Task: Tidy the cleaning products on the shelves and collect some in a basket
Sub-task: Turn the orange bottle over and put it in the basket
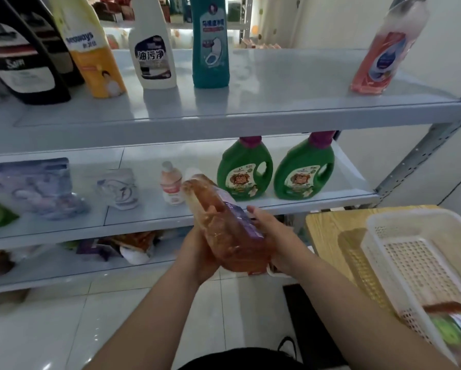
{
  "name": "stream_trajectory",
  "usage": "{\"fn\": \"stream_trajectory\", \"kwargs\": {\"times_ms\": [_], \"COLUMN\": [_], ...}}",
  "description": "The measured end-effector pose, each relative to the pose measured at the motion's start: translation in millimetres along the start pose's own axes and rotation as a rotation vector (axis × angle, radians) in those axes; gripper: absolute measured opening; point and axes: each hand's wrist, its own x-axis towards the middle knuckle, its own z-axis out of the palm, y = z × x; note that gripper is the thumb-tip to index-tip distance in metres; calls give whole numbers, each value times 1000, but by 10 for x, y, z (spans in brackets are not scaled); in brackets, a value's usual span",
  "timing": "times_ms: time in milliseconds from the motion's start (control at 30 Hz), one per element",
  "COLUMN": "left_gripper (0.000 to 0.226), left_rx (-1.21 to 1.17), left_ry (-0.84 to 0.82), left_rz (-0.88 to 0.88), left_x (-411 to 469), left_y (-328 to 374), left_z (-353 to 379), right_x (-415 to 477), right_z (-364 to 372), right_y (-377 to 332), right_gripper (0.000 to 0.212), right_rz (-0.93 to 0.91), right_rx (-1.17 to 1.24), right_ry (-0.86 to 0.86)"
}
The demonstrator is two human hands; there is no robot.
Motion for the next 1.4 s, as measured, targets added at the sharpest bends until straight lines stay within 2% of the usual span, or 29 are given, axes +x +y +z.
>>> {"fn": "stream_trajectory", "kwargs": {"times_ms": [100,233,367,433,533,600,767,867,967,1033,1133,1200,1267,1300,1400], "left_gripper": [54,45,57,61,47,45,57,59,47,40,41,52,67,70,66], "left_rx": [109,327,174,175,444,514,429,226,-35,-99,65,223,473,629,1083], "left_ry": [56,190,342,338,254,234,253,255,203,141,133,152,170,136,-115], "left_rz": [-34,-63,-133,-136,-137,-183,-165,-139,-203,-231,-220,-210,-128,-82,46], "left_x": [37,197,321,376,457,483,413,306,183,136,87,63,58,44,-3], "left_y": [-127,-106,-167,-154,-53,-15,-103,-168,-240,-314,-343,-308,-273,-255,-207], "left_z": [98,196,258,249,238,268,295,258,234,239,229,205,172,168,181], "right_x": [127,226,309,342,402,405,406,410,381,333,246,191,166,160,163], "right_z": [-156,-371,-530,-555,-574,-581,-615,-690,-683,-592,-464,-436,-383,-342,-252], "right_y": [67,154,103,22,-49,-92,-183,-209,-209,-189,-158,-104,-58,-45,-24], "right_gripper": [64,60,74,68,48,41,39,57,85,88,67,59,57,61,76], "right_rz": [233,223,160,155,160,170,139,98,203,207,153,141,96,69,-91], "right_rx": [215,297,182,102,47,20,-108,47,169,270,367,385,417,416,244], "right_ry": [-87,-107,19,68,112,110,64,-11,-139,-232,-172,-117,-91,-75,15]}}
